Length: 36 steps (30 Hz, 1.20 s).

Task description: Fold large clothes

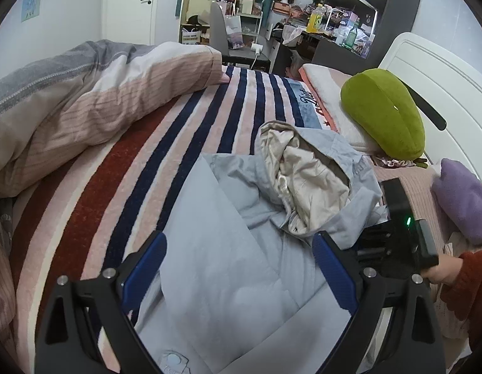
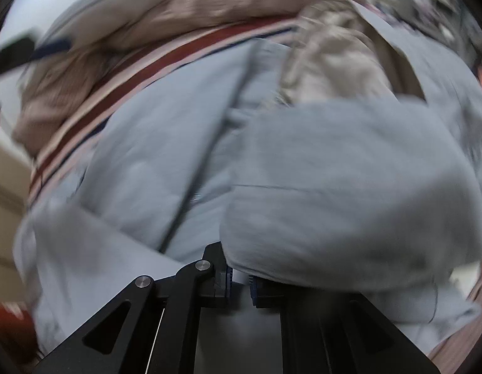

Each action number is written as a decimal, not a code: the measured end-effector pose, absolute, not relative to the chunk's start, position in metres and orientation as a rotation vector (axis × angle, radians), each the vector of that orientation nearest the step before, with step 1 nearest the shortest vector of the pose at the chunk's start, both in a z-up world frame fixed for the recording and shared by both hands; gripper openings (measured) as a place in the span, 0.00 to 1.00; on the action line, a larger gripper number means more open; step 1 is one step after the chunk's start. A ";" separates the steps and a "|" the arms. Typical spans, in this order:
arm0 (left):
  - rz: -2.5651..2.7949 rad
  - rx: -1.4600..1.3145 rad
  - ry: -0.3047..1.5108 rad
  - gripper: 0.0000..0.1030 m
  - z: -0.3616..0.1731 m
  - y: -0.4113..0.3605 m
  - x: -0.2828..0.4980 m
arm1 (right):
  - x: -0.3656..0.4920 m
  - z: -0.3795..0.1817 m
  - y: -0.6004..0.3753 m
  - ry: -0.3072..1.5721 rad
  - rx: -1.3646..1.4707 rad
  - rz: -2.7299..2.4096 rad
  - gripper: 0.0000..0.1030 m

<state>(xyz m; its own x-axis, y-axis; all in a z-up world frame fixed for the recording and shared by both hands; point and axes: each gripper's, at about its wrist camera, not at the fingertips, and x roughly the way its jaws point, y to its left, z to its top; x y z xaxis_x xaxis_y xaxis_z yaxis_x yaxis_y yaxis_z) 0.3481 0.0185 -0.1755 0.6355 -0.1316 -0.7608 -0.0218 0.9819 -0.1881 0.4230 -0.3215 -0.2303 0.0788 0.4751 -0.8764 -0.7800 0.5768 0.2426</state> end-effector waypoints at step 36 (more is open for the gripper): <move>-0.569 -0.352 1.074 0.03 -0.274 -0.087 0.457 | 0.435 -0.208 -0.390 1.199 -0.065 0.986 0.58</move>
